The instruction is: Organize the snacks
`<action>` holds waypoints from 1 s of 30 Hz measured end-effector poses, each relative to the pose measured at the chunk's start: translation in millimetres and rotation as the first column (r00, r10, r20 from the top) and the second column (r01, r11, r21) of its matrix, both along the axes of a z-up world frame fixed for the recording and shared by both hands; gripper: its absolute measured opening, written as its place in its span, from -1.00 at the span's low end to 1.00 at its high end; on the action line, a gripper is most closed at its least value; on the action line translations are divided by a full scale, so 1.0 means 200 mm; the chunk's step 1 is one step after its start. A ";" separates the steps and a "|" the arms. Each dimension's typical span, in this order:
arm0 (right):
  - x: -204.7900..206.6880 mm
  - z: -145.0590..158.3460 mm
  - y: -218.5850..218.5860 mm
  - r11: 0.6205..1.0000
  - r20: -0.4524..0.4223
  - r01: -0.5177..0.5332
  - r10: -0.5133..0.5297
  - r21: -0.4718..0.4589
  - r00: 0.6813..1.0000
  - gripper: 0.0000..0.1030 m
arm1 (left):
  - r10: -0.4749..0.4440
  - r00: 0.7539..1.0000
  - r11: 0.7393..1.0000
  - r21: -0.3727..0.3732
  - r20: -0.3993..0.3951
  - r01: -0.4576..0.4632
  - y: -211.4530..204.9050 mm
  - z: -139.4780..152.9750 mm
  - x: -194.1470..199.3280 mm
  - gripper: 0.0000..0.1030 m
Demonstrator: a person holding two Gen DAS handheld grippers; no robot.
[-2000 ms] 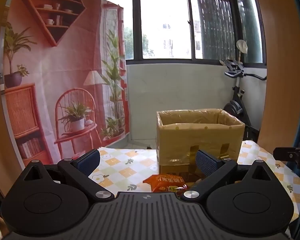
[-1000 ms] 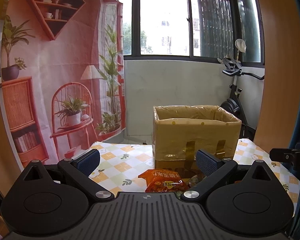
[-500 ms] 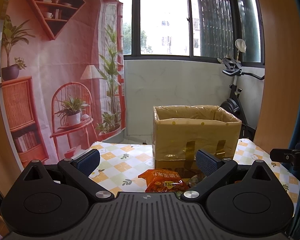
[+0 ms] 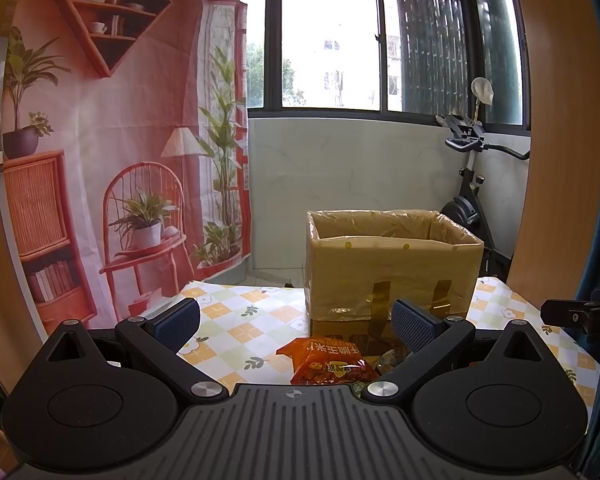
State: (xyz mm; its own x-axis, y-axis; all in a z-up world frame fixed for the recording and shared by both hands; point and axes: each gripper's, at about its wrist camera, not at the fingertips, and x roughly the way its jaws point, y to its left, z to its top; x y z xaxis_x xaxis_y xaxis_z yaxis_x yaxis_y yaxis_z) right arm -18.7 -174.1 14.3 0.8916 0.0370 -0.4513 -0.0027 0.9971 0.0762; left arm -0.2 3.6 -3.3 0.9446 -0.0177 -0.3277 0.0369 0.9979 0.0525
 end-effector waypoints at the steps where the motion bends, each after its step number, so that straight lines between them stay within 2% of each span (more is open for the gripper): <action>1: 0.00 0.00 0.00 1.000 0.000 0.000 0.000 -0.001 1.000 1.00 | 0.000 1.000 1.000 0.000 0.000 0.000 0.00 0.00 0.00 1.00; 30: 0.00 -0.02 -0.01 1.000 -0.008 0.001 -0.001 -0.004 1.000 1.00 | -0.003 1.000 1.000 -0.007 -0.022 0.003 0.00 -0.01 0.00 1.00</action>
